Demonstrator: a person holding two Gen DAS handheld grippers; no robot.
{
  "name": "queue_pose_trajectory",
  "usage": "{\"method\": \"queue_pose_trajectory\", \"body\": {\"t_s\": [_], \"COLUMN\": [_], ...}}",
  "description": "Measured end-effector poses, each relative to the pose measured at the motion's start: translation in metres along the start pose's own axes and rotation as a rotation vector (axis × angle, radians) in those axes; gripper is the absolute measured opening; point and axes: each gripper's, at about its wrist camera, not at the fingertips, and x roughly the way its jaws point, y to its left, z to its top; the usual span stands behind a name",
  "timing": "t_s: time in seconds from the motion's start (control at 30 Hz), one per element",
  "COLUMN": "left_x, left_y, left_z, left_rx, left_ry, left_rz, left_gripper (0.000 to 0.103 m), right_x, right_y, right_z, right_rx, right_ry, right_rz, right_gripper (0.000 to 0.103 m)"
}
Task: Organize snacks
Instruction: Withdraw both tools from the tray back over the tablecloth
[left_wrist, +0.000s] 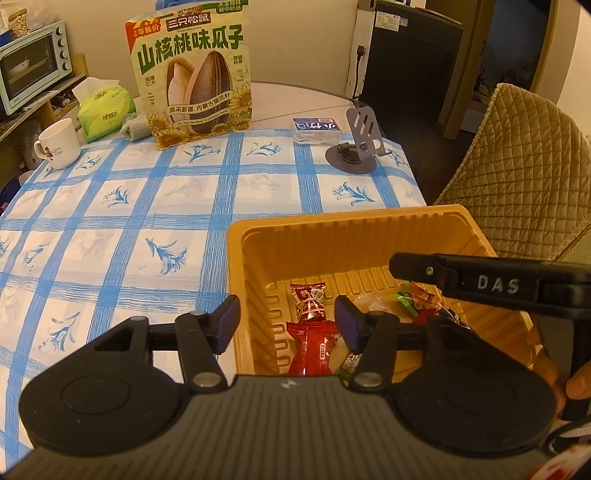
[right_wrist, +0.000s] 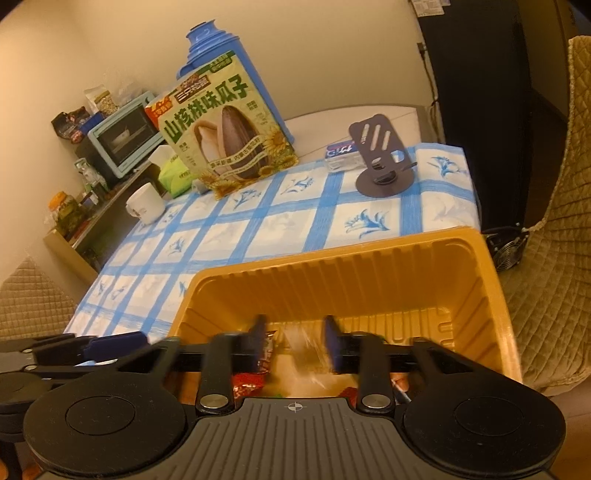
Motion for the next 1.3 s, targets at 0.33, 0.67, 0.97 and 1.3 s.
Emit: {"method": "queue_pose_trajectory", "body": {"t_s": [0.33, 0.67, 0.97, 1.3], "left_x": [-0.026, -0.069, -0.122, -0.190], "left_y": [-0.002, -0.006, 0.006, 0.041], "left_z": [-0.003, -0.012, -0.037, -0.088], "left_rx": [-0.002, -0.003, 0.006, -0.002], "left_ry": [-0.039, -0.087, -0.105, -0.131], "left_rz": [-0.035, -0.089, -0.104, -0.102], "left_gripper": [0.071, 0.082, 0.087, 0.088], "right_x": [-0.030, -0.079, -0.129, -0.172], "right_y": [-0.001, 0.003, 0.027, 0.073], "right_z": [0.000, -0.012, -0.040, -0.097], "right_rx": [0.012, 0.035, 0.031, -0.002], "right_ry": [-0.031, -0.080, -0.117, -0.101], "right_rz": [-0.015, -0.046, -0.065, -0.075], "right_gripper": [0.076, 0.092, 0.095, 0.095]}}
